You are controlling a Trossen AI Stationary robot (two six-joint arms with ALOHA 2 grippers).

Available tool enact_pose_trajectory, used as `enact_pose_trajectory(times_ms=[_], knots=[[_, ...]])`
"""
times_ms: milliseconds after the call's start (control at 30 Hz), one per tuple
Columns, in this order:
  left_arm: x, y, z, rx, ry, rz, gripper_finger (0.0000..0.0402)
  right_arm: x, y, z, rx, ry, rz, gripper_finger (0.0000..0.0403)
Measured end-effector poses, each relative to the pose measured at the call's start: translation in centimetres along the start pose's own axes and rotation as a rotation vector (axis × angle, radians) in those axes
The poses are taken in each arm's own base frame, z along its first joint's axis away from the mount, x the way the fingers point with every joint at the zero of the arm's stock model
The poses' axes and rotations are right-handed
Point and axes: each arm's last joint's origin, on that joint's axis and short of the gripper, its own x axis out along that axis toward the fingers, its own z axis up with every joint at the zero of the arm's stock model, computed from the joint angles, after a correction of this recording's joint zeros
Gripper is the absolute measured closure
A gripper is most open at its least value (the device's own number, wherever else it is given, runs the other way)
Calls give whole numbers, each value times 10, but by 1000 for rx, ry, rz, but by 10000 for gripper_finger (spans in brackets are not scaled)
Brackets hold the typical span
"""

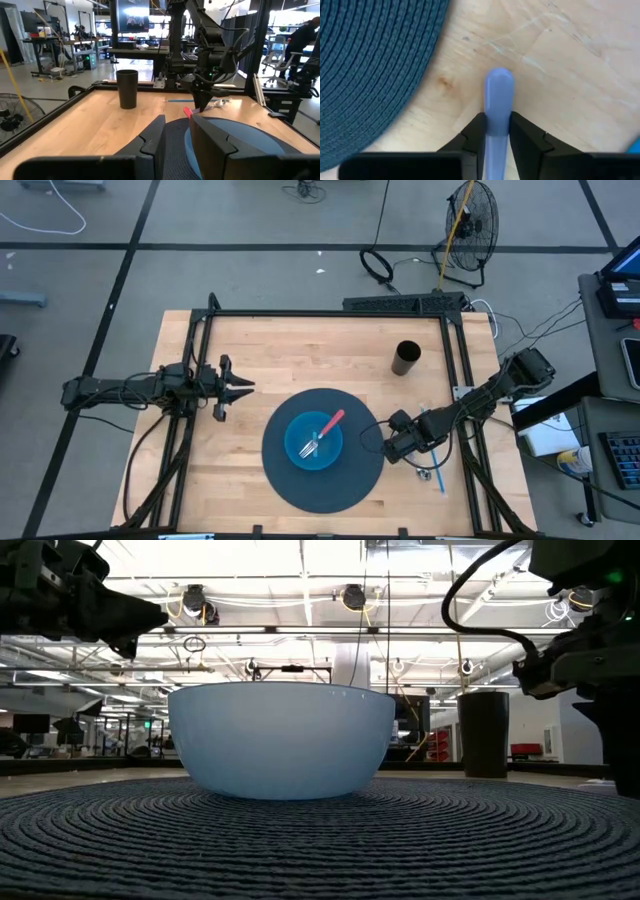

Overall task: Pick & Place Utensil
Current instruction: Put the purple spoon into the blue bowl on the blue mat

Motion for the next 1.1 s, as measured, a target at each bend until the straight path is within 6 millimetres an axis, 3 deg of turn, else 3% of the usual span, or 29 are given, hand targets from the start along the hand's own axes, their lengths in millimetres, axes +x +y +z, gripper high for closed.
enact_pose_trajectory(times_ms=[667,1100], knots=[[0,0,0,-14,-5,1,309,0,2,3,-115,-60,16,343],[0,0,1,-22,-6,10,309,-17,0,6,-144,-164,102,354]])
